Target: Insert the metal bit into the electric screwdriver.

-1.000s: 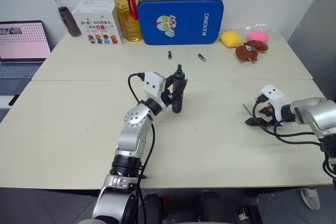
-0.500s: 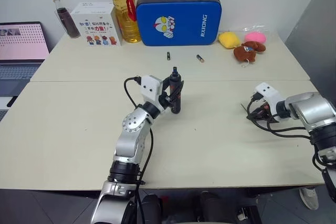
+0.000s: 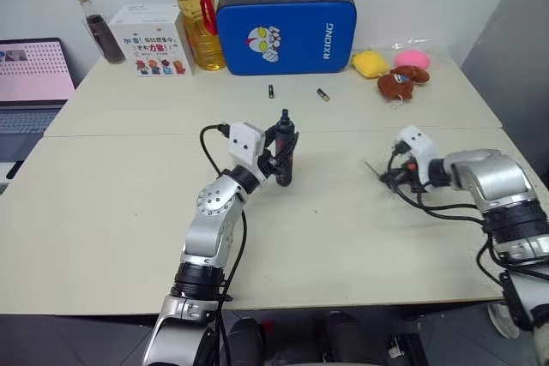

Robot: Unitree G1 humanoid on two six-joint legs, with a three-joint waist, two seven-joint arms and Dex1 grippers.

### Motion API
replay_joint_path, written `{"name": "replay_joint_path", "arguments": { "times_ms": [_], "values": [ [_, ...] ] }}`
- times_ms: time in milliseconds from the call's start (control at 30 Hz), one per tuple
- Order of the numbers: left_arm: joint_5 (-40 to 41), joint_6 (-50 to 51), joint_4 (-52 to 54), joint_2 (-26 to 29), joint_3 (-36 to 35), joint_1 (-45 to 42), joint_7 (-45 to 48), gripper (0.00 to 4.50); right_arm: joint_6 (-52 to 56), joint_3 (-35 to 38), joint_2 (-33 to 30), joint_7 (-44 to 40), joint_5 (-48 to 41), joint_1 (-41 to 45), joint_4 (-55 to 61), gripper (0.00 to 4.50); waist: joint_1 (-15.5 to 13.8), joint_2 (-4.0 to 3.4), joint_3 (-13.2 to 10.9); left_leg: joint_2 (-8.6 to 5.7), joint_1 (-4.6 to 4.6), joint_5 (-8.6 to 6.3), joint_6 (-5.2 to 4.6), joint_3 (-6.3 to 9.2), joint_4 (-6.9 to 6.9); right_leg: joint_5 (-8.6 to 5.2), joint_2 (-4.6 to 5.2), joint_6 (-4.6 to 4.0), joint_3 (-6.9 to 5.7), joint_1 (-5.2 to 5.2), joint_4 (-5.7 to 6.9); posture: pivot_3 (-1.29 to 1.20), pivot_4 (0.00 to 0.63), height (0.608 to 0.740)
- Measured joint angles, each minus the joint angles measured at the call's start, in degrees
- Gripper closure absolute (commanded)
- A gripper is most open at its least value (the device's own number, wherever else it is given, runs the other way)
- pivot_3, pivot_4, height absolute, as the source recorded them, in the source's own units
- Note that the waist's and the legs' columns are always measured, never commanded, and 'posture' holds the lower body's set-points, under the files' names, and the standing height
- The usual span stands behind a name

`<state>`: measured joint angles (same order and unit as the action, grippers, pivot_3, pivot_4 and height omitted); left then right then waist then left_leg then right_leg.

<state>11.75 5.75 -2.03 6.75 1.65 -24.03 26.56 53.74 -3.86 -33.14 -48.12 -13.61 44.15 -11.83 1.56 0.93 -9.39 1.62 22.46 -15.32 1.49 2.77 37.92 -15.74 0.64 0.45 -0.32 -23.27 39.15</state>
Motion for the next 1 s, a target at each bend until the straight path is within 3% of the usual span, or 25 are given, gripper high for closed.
{"name": "replay_joint_path", "arguments": {
  "times_ms": [200,400,667,1000],
  "values": [
    [1.0,1.49,1.16,-0.04,0.29,0.45,-0.65,2.83,3.34,15.45,13.86,15.34,-8.69,7.27,18.17,4.46,-0.79,-0.11,0.03,-0.02,0.12,0.0,0.0,0.18,0.01,0.0,0.13,0.0,-0.21,0.01,-0.07,0.0,0.15,0.74],
    [1.38,2.47,1.09,0.55,0.3,-0.18,-0.61,2.83,3.86,18.49,23.9,26.75,-11.21,6.01,25.34,4.46,-1.15,-0.12,0.03,-0.11,0.08,0.0,-0.01,0.1,0.01,0.0,0.15,0.01,-0.16,0.0,-0.03,0.0,0.15,0.74],
    [1.35,2.78,-0.14,0.55,0.56,-1.53,-0.75,2.83,-3.41,16.16,35.12,36.06,-12.3,4.1,27.18,4.46,-1.03,-0.14,0.03,-0.08,0.08,0.0,-0.01,0.13,-0.02,0.0,0.06,0.0,-0.17,-0.02,-0.03,0.0,0.15,0.74],
    [1.31,2.78,-0.15,0.49,0.72,-1.62,-1.02,2.83,-11.89,11.29,37.61,38.18,-10.98,1.56,22.85,4.46,-1.01,-0.15,0.02,-0.07,0.08,0.0,-0.01,0.14,-0.03,0.0,0.05,0.0,-0.19,-0.02,-0.05,0.0,0.15,0.74]
  ]
}}
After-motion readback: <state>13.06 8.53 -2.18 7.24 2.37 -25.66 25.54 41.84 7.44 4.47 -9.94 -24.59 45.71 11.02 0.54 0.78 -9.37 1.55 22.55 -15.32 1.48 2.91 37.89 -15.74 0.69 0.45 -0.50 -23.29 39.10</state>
